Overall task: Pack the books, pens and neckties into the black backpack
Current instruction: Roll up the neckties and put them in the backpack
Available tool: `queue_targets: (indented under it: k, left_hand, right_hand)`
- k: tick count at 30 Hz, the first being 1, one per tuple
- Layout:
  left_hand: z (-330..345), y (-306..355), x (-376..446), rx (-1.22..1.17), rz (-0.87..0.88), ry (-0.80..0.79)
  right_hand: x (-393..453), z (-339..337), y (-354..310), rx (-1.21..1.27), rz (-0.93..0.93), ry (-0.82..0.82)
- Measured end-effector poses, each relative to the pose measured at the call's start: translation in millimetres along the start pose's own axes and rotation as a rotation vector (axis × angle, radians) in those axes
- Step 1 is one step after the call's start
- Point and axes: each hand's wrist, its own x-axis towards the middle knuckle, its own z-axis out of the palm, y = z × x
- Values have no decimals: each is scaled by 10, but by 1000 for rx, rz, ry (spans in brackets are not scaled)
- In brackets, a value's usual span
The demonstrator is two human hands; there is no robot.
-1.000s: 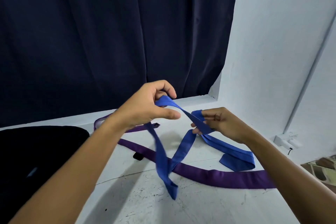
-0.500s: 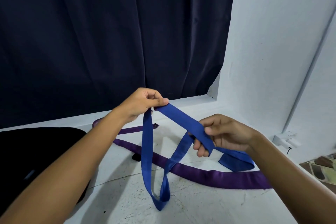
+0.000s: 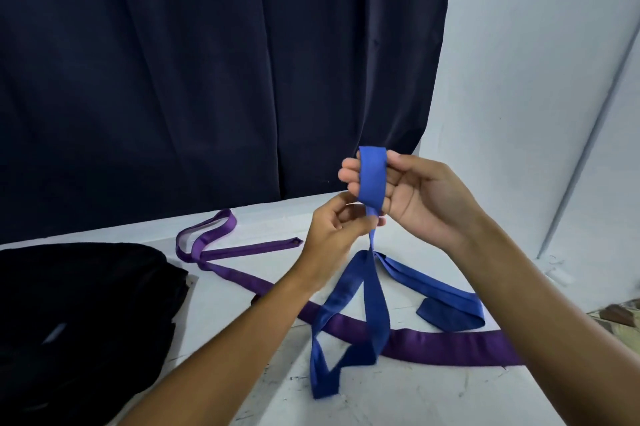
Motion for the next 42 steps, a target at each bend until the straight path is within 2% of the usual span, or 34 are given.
queue_targets:
  k: [4, 9, 13, 18, 21, 25, 28, 32, 34, 37, 40, 42]
  left_hand:
    - [113, 34, -53, -32, -87, 86]
    - [133, 104, -235, -76, -212, 29]
    - [124, 311, -338, -127, -291, 25]
    - [-23, 647, -287, -4, -187, 67]
    - [-165, 838, -156, 24, -255, 46]
    - [-391, 803, 140, 231, -326, 20]
    - [-486, 588, 270, 333, -391, 18]
    - [-492, 160, 224, 434, -461, 1]
    - [-448, -31, 161, 438, -354, 59]
    - [-354, -160, 50, 169, -117, 116]
    - [-236, -179, -55, -72, -6, -36]
    - [-158, -186, -110, -124, 6, -87]
  right_hand:
    - [13, -17, -59, -34, -43, 15]
    - [51, -185, -160, -173, -129, 86]
    - [75, -386, -141, -320, -124, 138]
    - [34, -574, 14, -655, 107, 45]
    - [-7, -648, 90, -741, 317, -122]
    - [-72, -637, 176, -626, 487, -450]
    - [-118, -582, 251, -562, 427, -523]
    - [-145, -488, 294, -420, 343, -403]
    - [-139, -425, 285, -342, 281, -330]
    - [-106, -307, 248, -247, 197, -224]
    - [-76, -198, 172, -117, 213, -171]
    - [-53, -156, 106, -43, 222, -156]
